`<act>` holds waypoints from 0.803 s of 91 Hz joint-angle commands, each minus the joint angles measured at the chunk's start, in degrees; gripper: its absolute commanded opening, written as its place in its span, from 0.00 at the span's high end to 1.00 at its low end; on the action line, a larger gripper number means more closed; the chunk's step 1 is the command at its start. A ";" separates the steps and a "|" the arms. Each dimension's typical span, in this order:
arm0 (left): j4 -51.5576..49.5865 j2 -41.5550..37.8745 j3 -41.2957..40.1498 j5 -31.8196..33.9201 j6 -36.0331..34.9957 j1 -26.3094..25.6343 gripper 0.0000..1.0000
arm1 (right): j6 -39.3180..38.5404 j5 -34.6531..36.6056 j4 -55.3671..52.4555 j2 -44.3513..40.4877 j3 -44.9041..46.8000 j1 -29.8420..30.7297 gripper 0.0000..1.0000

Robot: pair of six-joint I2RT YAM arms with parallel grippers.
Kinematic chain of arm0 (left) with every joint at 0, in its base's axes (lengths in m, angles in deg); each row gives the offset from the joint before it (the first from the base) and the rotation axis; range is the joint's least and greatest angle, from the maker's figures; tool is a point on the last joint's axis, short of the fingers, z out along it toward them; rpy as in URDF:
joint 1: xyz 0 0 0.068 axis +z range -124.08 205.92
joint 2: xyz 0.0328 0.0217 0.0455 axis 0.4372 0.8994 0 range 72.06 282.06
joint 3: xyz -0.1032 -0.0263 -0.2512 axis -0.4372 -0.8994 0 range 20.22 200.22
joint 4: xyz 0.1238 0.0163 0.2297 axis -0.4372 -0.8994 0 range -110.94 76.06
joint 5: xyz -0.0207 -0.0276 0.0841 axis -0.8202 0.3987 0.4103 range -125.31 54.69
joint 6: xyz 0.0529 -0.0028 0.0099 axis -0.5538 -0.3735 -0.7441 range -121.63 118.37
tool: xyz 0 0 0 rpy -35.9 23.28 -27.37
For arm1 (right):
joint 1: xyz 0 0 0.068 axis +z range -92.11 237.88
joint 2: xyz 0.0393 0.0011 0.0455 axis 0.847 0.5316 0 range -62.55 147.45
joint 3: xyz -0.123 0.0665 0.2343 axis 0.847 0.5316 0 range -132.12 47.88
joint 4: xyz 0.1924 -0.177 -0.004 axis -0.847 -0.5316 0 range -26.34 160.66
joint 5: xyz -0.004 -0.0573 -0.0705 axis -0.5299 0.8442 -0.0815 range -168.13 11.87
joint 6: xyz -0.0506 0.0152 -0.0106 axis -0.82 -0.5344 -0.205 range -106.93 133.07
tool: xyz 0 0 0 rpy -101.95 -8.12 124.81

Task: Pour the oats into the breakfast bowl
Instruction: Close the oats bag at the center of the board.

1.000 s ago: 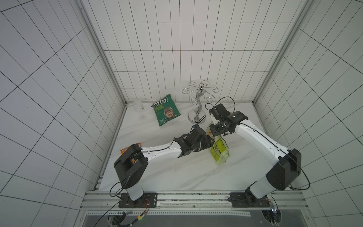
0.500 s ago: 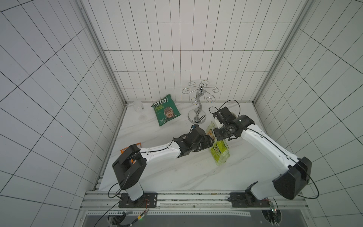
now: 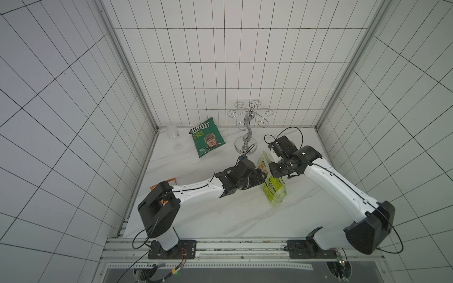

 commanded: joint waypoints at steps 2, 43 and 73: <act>1.03 -1.27 -0.53 0.56 -0.21 -0.25 0.32 | 1.25 -0.75 -1.65 -1.38 1.43 0.59 0.79; 1.77 -1.97 -1.14 -0.10 -0.39 -0.43 0.32 | 2.76 -0.67 -2.64 -3.95 0.97 1.09 0.65; 1.93 -1.86 -1.07 -0.14 -0.32 -0.46 0.32 | 3.63 -1.29 -2.14 -4.79 4.64 1.36 0.74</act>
